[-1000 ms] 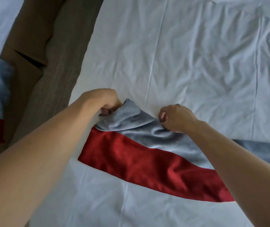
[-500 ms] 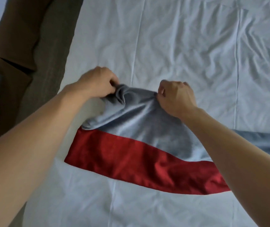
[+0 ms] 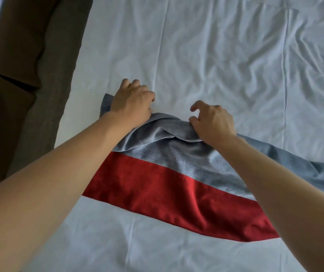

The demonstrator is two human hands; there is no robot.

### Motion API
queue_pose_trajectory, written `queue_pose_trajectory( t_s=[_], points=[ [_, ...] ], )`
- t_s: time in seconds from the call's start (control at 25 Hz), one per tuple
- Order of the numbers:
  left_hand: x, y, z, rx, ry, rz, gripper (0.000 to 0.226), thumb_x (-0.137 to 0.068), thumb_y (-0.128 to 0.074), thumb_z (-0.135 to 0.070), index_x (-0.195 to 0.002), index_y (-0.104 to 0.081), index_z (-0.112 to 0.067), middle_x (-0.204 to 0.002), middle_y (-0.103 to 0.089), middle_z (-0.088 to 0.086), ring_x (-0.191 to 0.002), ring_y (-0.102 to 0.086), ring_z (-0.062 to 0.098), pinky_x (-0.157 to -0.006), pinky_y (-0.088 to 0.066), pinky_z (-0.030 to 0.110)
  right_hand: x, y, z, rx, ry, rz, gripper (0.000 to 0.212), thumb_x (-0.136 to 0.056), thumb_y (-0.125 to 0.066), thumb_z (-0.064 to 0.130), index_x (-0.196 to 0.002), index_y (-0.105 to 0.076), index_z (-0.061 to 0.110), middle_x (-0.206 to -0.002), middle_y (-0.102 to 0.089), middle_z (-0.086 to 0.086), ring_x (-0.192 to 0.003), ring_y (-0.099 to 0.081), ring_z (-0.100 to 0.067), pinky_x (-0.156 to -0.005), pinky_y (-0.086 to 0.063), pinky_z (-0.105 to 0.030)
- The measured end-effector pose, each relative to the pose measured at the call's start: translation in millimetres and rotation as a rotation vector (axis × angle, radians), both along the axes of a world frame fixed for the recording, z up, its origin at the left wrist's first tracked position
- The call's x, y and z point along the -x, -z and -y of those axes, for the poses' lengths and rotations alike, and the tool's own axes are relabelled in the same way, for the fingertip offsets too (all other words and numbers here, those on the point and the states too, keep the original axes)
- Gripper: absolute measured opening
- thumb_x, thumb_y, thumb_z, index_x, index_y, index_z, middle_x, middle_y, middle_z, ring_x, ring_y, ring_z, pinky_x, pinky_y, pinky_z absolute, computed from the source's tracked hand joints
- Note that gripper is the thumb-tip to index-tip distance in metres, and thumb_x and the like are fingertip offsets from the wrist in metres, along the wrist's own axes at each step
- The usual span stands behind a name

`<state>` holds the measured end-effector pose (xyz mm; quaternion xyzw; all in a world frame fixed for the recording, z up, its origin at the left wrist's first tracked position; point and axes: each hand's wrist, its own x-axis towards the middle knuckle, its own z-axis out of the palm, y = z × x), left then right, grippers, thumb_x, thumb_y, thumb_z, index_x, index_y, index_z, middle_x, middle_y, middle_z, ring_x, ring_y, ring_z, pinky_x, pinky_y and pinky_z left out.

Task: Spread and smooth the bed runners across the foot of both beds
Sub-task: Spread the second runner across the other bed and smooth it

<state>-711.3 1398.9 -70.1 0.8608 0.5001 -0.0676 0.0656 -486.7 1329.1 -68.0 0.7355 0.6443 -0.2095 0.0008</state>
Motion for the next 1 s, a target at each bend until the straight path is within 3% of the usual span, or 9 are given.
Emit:
queue_pose_trajectory(
  t_s=[0.12, 0.24, 0.48, 0.6, 0.68, 0.8, 1.0],
  points=[
    [-16.9, 11.0, -11.4, 0.253, 0.012, -0.096, 0.025, -0.09, -0.054, -0.047, -0.101, -0.066, -0.028, -0.098, -0.069, -0.006, -0.096, -0.056, 0.02, -0.093, -0.026, 0.039, -19.9, 0.8, -12.0, 0.194, -0.154, 0.037, 0.033, -0.085, -0.067, 0.044, -0.116, -0.066, 0.032, -0.111, -0.066, 0.007, -0.102, -0.063, -0.019, -0.094, -0.049, -0.037],
    [-16.5, 16.7, -13.3, 0.442, 0.056, -0.129, 0.017, -0.091, -0.055, -0.049, -0.086, -0.062, -0.035, -0.091, -0.067, -0.014, -0.085, -0.055, 0.012, -0.093, -0.024, 0.038, -16.4, 3.9, -13.6, 0.306, -0.204, -0.091, 0.031, -0.085, -0.066, 0.045, -0.114, -0.066, 0.034, -0.105, -0.068, 0.011, -0.1, -0.064, -0.016, -0.09, -0.053, -0.037],
    [28.4, -3.5, -45.7, 0.165, 0.016, 0.108, 0.015, -0.083, -0.067, -0.049, -0.073, -0.065, -0.038, -0.075, -0.061, -0.021, -0.082, -0.049, 0.008, -0.08, -0.018, 0.031, 12.2, 7.2, -48.8, 0.275, -0.122, -0.316, 0.026, -0.089, -0.062, 0.038, -0.114, -0.067, 0.029, -0.098, -0.069, 0.012, -0.098, -0.063, -0.014, -0.09, -0.052, -0.033],
    [52.4, -9.8, -61.5, 0.083, -0.019, 0.121, 0.016, -0.082, -0.068, -0.051, -0.07, -0.064, -0.041, -0.079, -0.066, -0.019, -0.082, -0.05, 0.01, -0.077, -0.016, 0.032, 25.4, 10.0, -71.5, 0.267, -0.086, -0.41, 0.015, -0.084, -0.069, 0.03, -0.099, -0.07, 0.028, -0.086, -0.067, 0.014, -0.085, -0.063, -0.009, -0.069, -0.048, -0.019],
    [66.8, -7.7, -62.8, 0.056, -0.043, 0.12, 0.014, -0.083, -0.069, -0.048, -0.071, -0.065, -0.041, -0.08, -0.068, -0.017, -0.083, -0.052, 0.012, -0.08, -0.019, 0.035, 38.1, 11.4, -82.0, 0.269, -0.119, -0.399, 0.01, -0.082, -0.072, 0.027, -0.091, -0.068, 0.027, -0.081, -0.064, 0.012, -0.079, -0.062, -0.01, -0.062, -0.045, -0.019],
    [85.5, 0.3, -60.7, 0.019, -0.098, 0.141, 0.01, -0.083, -0.074, -0.039, -0.074, -0.071, -0.035, -0.082, -0.07, -0.012, -0.085, -0.056, 0.017, -0.08, -0.021, 0.037, 56.6, 13.8, -88.5, 0.185, -0.169, -0.294, 0.006, -0.084, -0.064, 0.028, -0.09, -0.063, 0.029, -0.087, -0.065, 0.008, -0.08, -0.062, -0.014, -0.066, -0.049, -0.028],
    [124.8, 12.8, -66.5, -0.011, -0.155, 0.137, 0.009, -0.082, -0.075, -0.037, -0.075, -0.071, -0.032, -0.084, -0.071, -0.009, -0.085, -0.057, 0.019, -0.08, -0.023, 0.039, 97.4, 17.8, -90.9, -0.054, -0.28, -0.171, 0.006, -0.088, -0.055, 0.023, -0.091, -0.06, 0.023, -0.09, -0.068, 0.003, -0.077, -0.056, -0.021, -0.077, -0.037, -0.031]
  ],
)
